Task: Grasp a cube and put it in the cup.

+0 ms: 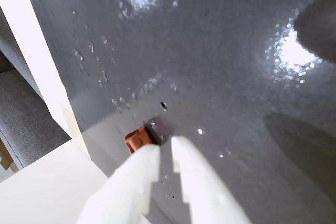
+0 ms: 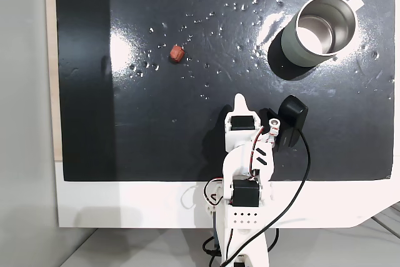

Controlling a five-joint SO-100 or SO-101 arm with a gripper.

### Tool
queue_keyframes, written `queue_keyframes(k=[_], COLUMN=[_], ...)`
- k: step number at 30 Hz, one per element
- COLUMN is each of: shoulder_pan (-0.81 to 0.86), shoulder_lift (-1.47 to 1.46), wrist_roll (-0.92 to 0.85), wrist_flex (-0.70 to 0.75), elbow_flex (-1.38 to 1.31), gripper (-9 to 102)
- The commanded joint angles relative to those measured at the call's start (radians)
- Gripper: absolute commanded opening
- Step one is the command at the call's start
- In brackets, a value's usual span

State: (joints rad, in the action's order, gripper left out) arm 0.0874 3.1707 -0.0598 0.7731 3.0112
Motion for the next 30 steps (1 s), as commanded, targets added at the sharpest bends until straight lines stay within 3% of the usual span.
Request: queue_keyframes(k=[1,20,25,30], shoulder_pan=[0.031,0.032,0.020,0.002], shoulder_lift=[0.006,0.006,-0.015,-0.316], wrist_roll=[0.052,0.049,0.012,-0.032], wrist_flex=[-0.034,-0.029,0.000,-0.041], elbow_flex=[-0.006,-0.018,-0.137,-0.379], gripper=[0,0,0,0])
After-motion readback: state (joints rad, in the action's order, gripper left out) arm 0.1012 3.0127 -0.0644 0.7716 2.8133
